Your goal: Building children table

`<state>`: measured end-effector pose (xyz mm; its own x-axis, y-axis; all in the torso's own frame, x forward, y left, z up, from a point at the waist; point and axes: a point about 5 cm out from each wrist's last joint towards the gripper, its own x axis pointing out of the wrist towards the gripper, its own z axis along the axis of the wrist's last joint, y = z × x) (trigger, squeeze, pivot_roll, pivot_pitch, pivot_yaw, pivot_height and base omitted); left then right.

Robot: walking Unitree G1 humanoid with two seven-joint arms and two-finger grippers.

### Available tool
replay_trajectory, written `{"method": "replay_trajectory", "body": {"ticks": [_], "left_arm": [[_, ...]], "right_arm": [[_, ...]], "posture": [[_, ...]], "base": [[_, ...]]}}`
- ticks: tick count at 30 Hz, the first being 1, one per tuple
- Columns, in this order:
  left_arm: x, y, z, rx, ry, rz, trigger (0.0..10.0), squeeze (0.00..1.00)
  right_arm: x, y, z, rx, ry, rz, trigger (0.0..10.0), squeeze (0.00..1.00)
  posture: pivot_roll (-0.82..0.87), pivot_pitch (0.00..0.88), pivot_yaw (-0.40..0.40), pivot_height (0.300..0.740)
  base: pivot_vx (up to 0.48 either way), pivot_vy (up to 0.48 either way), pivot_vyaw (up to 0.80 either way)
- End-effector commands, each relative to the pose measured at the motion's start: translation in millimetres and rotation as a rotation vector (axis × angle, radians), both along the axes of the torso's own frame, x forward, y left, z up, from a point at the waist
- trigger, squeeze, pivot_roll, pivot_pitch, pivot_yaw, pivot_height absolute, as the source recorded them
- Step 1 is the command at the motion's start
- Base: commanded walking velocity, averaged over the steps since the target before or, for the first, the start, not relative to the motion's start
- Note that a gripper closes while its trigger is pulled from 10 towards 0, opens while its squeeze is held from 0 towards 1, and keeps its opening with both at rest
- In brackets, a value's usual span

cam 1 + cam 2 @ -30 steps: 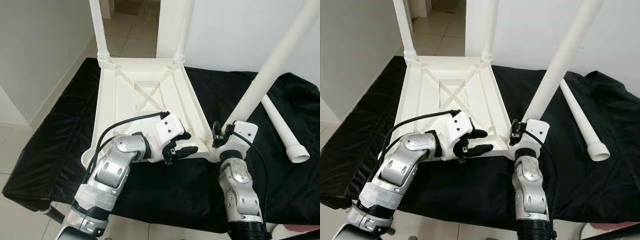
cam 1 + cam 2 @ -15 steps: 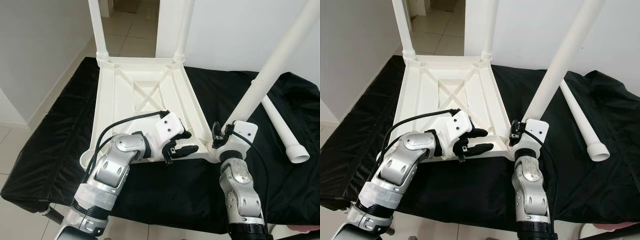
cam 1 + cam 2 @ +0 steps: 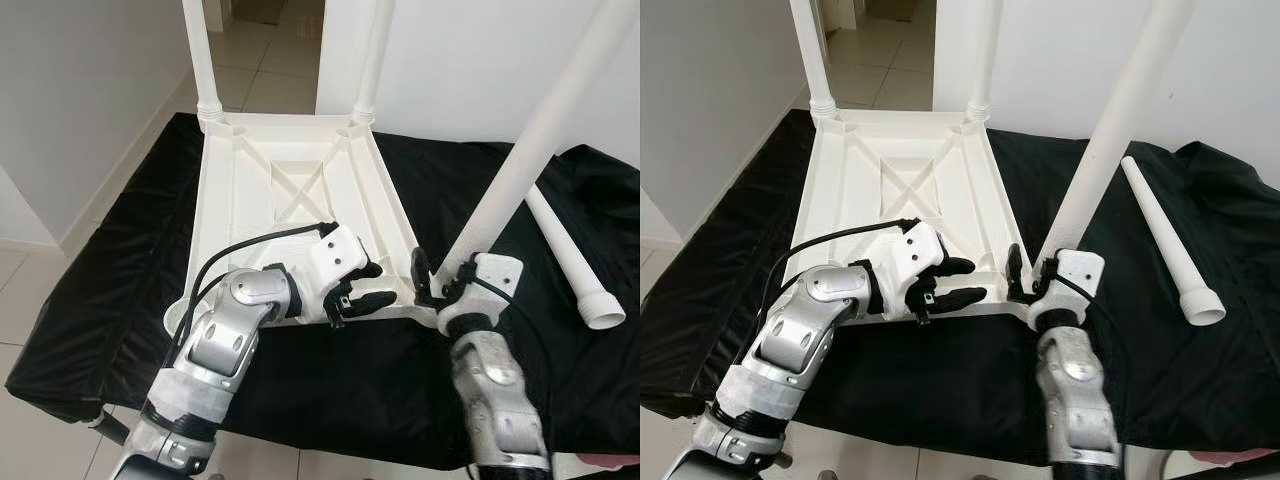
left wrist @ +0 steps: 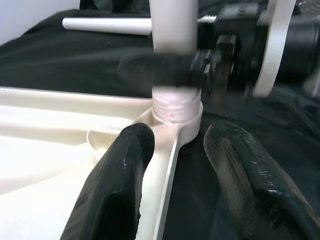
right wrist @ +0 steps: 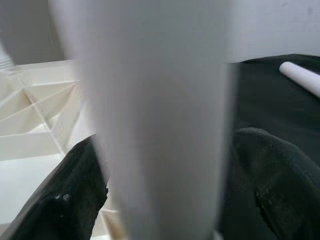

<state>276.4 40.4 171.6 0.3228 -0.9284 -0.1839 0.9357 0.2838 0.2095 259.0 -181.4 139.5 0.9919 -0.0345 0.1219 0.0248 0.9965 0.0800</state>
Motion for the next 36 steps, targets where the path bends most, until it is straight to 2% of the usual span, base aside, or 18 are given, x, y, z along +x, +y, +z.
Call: {"method": "replay_trajectory", "body": {"ticks": [1,3,6,7,10,11,14,15,16,19,21,25,26,27,28,31,32,36], "left_arm": [[2.4,0.3,4.0,-0.013,-0.047,0.075,10.0,0.0],[3.6,1.4,4.7,-0.01,-0.053,0.078,10.0,0.0],[4.2,0.8,5.4,-0.009,-0.06,0.079,10.0,0.0],[4.7,0.1,6.0,-0.01,-0.065,0.081,10.0,0.0],[4.7,0.1,6.0,-0.01,-0.065,0.081,10.0,0.0],[4.9,-0.9,6.6,-0.011,-0.067,0.081,10.0,0.0],[4.9,-0.9,6.6,-0.011,-0.067,0.081,10.0,0.0],[4.7,-2.1,7.1,-0.013,-0.071,0.079,10.0,0.0],[4.7,-2.1,7.1,-0.013,-0.071,0.079,10.0,0.0],[4.9,-3.5,8.2,-0.016,-0.077,0.078,10.0,0.0],[5.1,-4.1,8.5,-0.016,-0.081,0.077,10.0,0.0],[5.1,-4.3,8.6,-0.015,-0.083,0.076,10.0,0.0],[5.9,-5.0,9.7,-0.016,-0.083,0.073,10.0,0.0],[6.3,-5.1,10.0,-0.016,-0.084,0.073,10.0,0.0],[6.5,-5.1,10.2,-0.016,-0.085,0.072,10.0,0.0],[6.7,-4.6,10.8,-0.015,-0.087,0.071,10.0,0.0],[6.8,-4.6,11.2,-0.016,-0.088,0.071,10.0,0.0],[6.9,-4.8,11.7,-0.017,-0.089,0.072,10.0,0.0]], "right_arm": [[-1.5,-3.1,1.2,-0.002,-0.013,0.01,10.0,1.0],[-3.1,-8.6,1.0,-0.036,-0.021,0.107,10.0,1.0],[-2.9,-12.8,1.2,-0.041,-0.025,0.157,10.0,1.0],[-2.3,-15.2,1.6,-0.066,-0.029,0.207,10.0,0.4],[-2.3,-15.2,1.6,-0.066,-0.029,0.207,10.0,0.4],[-1.6,-16.1,2.0,-0.08,-0.031,0.259,10.0,0.0],[-1.6,-16.1,2.0,-0.08,-0.031,0.259,10.0,0.0],[1.5,-17.4,0.9,-0.115,-0.021,0.338,10.0,0.0],[1.5,-17.4,0.9,-0.115,-0.021,0.338,10.0,0.0],[13.4,-20.3,-3.2,-0.169,0.017,0.464,10.0,0.0],[21.2,-20.2,-4.9,-0.188,0.031,0.499,10.0,0.0],[25.9,-19.8,-5.7,-0.197,0.037,0.516,10.0,0.0],[36.7,-16.7,-7.5,-0.237,0.052,0.536,9.5,0.0],[39.3,-16.8,-8.1,-0.245,0.054,0.552,6.2,0.0],[40.7,-17.1,-8.5,-0.249,0.056,0.563,1.8,0.0],[42.8,-19.7,-9.5,-0.254,0.063,0.572,1.8,0.0],[43.3,-21.7,-10.4,-0.255,0.071,0.574,0.0,0.0],[43.7,-25.1,-11.8,-0.255,0.079,0.583,0.0,0.0]], "posture": [[-0.06,0.0,-0.046,0.74],[-0.07,0.0,-0.04,0.74],[-0.07,0.0,-0.041,0.74],[-0.07,0.0,-0.038,0.74],[-0.07,0.0,-0.038,0.74],[-0.07,0.0,-0.038,0.74],[-0.07,0.0,-0.038,0.74],[-0.07,0.0,-0.039,0.74],[-0.07,0.0,-0.039,0.74],[-0.06,0.0,-0.042,0.74],[-0.07,0.0,-0.04,0.74],[-0.07,0.0,-0.04,0.74],[-0.06,0.0,-0.04,0.74],[-0.06,0.0,-0.039,0.74],[-0.06,0.0,-0.039,0.74],[-0.05,0.0,-0.039,0.74],[-0.05,0.0,-0.039,0.74],[-0.05,0.0,-0.039,0.74]], "base": [[0.0,0.0,0.0],[0.0,0.0,0.0],[0.0,0.0,0.0],[0.0,0.0,0.0],[0.0,0.0,0.0],[0.0,0.0,0.0],[0.0,0.0,0.0],[0.0,0.0,0.0],[0.0,0.0,0.0],[0.0,0.0,0.0],[0.0,0.0,0.0],[0.0,0.0,0.0],[0.0,0.0,0.0],[0.0,0.0,0.0],[0.0,0.0,0.0],[0.0,0.0,0.0],[0.0,0.0,0.0],[0.0,0.0,0.0]]}}
